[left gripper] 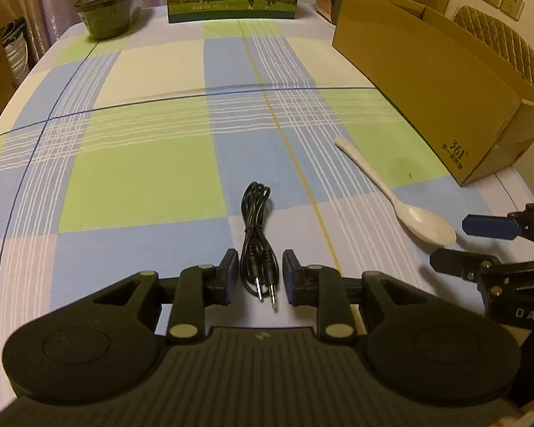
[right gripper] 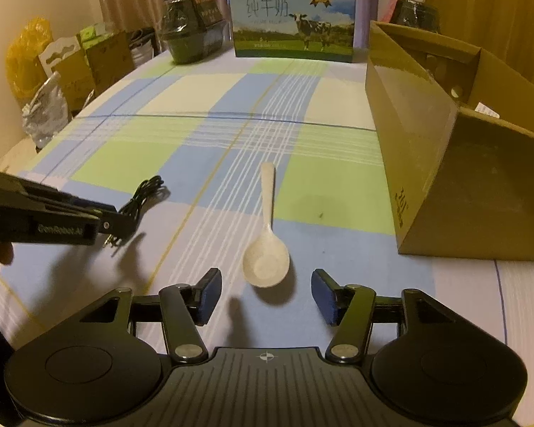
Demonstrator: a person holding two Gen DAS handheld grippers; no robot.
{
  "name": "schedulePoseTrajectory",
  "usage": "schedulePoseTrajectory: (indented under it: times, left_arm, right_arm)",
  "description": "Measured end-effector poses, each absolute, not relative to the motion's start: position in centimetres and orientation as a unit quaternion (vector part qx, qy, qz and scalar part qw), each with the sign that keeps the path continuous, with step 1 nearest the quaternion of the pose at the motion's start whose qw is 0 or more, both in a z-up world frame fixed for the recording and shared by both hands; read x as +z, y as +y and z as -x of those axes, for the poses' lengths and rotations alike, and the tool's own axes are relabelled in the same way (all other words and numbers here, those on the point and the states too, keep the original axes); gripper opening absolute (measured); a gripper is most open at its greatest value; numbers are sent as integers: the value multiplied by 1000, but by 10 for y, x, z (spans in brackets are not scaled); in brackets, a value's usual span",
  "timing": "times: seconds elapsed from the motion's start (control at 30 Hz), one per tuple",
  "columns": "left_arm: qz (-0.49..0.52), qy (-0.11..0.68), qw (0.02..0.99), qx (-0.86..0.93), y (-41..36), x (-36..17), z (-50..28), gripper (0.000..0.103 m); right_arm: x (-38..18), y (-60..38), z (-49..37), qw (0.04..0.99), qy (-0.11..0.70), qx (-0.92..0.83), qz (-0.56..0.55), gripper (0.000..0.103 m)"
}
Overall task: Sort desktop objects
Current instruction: 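Lift the earphone cable with the left tool while the right tool lifts the spoon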
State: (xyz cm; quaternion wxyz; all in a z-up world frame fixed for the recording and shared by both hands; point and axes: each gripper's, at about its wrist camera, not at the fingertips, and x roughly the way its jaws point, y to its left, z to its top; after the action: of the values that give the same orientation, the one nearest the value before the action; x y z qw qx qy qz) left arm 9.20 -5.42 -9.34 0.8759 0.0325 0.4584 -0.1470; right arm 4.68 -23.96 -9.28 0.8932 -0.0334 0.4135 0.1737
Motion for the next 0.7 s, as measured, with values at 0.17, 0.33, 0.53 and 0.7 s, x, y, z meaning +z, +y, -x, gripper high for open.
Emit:
schedulePoseTrajectory:
  times: [0.17,0.33,0.53,0.7]
  left_arm:
    - [-43,456,878,-139,-58,-100,-97,22]
    - [-44,452,880,-136,-56,-101,-96,19]
    - [-35,452,880,-138,-53,-101,-93,18]
    - [-32,452,881,-140,-53,-101,-93,18]
  right_arm:
    - [-95,-244,-54,897,409,169,16,55]
    - [-104,-241,-62,894,414,173,6,55]
    - [-110,-238,-68,897,408,169,8,55]
    - [-114,-231,-67,900,400,166,36,53]
